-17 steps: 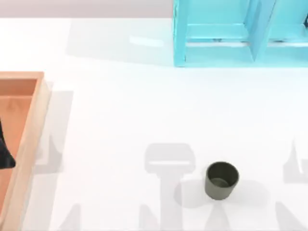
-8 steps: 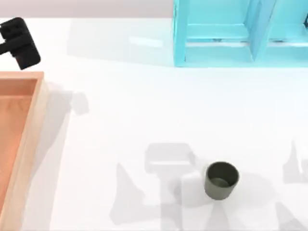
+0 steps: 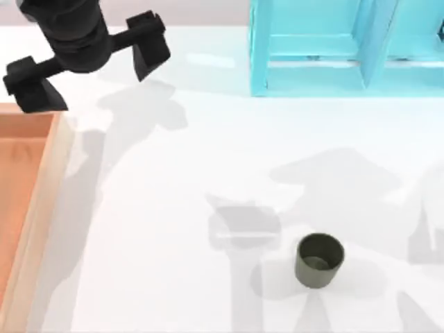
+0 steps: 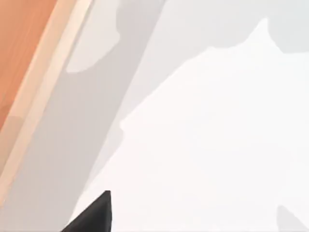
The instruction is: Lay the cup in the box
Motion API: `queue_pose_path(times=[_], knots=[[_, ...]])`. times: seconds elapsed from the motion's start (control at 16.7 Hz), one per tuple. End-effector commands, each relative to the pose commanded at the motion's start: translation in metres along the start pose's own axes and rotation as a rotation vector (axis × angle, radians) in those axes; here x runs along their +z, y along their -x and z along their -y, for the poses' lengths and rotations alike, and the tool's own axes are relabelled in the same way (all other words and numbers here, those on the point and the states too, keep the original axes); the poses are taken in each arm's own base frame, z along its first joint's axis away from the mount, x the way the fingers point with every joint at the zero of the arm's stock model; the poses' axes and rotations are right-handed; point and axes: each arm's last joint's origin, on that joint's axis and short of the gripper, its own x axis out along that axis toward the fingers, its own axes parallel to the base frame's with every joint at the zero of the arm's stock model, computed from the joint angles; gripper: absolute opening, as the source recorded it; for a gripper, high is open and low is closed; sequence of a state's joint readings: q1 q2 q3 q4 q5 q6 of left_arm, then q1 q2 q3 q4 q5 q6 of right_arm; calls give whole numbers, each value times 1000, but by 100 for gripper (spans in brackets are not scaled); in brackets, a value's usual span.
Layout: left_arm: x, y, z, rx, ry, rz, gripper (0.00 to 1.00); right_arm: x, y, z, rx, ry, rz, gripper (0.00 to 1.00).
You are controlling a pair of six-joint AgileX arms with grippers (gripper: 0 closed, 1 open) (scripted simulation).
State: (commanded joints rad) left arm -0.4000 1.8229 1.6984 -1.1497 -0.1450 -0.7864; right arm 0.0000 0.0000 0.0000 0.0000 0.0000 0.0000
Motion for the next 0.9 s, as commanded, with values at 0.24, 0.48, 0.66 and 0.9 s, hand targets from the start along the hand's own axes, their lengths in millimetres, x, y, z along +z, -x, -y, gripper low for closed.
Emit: queue_pose_path(times=[0.24, 0.48, 0.66, 0.9], knots=[[-23, -28, 76, 75, -69, -155, 100, 0, 0, 0, 0, 0, 0, 100], [-78, -33, 147, 87, -184, -251, 100, 0, 0, 0, 0, 0, 0, 100], [-131, -25, 185, 68, -281, -291, 100, 0, 0, 0, 0, 0, 0, 100], [-192, -14, 208, 49, -390, -320, 100, 0, 0, 0, 0, 0, 0, 100]])
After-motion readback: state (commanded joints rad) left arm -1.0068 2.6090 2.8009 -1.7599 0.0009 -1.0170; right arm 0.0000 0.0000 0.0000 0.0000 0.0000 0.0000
